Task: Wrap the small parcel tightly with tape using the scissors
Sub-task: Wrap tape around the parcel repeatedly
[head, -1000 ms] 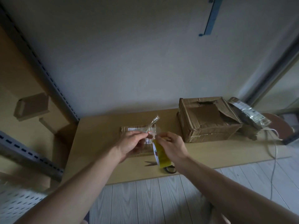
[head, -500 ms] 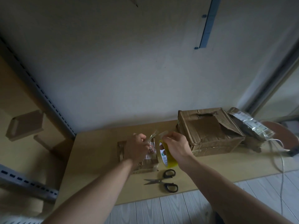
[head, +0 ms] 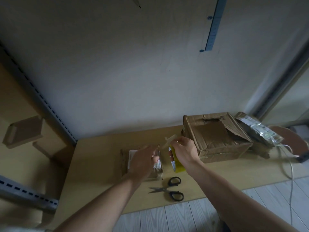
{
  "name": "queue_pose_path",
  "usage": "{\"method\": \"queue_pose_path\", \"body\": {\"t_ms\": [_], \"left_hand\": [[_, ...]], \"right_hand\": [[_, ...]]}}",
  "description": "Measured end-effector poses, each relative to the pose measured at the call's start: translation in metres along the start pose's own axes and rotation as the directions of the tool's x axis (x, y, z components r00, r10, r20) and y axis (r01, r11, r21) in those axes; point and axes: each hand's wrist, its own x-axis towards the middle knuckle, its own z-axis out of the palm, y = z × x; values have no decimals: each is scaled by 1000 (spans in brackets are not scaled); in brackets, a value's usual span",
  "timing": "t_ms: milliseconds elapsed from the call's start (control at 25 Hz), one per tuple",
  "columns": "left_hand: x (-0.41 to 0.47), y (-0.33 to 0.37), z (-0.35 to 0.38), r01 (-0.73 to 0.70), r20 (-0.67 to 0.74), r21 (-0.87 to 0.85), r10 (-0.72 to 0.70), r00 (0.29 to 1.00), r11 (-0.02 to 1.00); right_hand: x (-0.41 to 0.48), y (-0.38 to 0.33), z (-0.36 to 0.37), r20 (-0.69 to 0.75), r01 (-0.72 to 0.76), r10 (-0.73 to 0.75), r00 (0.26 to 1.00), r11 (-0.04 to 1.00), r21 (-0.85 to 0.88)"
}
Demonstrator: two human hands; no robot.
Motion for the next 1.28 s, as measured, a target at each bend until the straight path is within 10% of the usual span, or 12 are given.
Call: {"method": "queue_pose_path", "body": {"t_ms": [240, 600, 1080, 1280], "left_hand": [[-27, 1, -3, -222, 186, 371, 162, 969, 902], [10, -18, -44, -329, 583, 528, -53, 810, 783], [-22, -17, -39, 61, 24, 556, -90, 996, 829], [-22, -22, -41, -44, -42, 512, 76, 996, 858]], "right_hand": [[-6, -2, -13, -164, 61, -57, 985, 998, 21], [-9, 1, -11, -127, 88, -86, 988, 996, 8], [-11, -5, 5, 9, 52, -52, 999, 998, -22], [-16, -3, 20, 71, 54, -50, 996, 997, -48]]}}
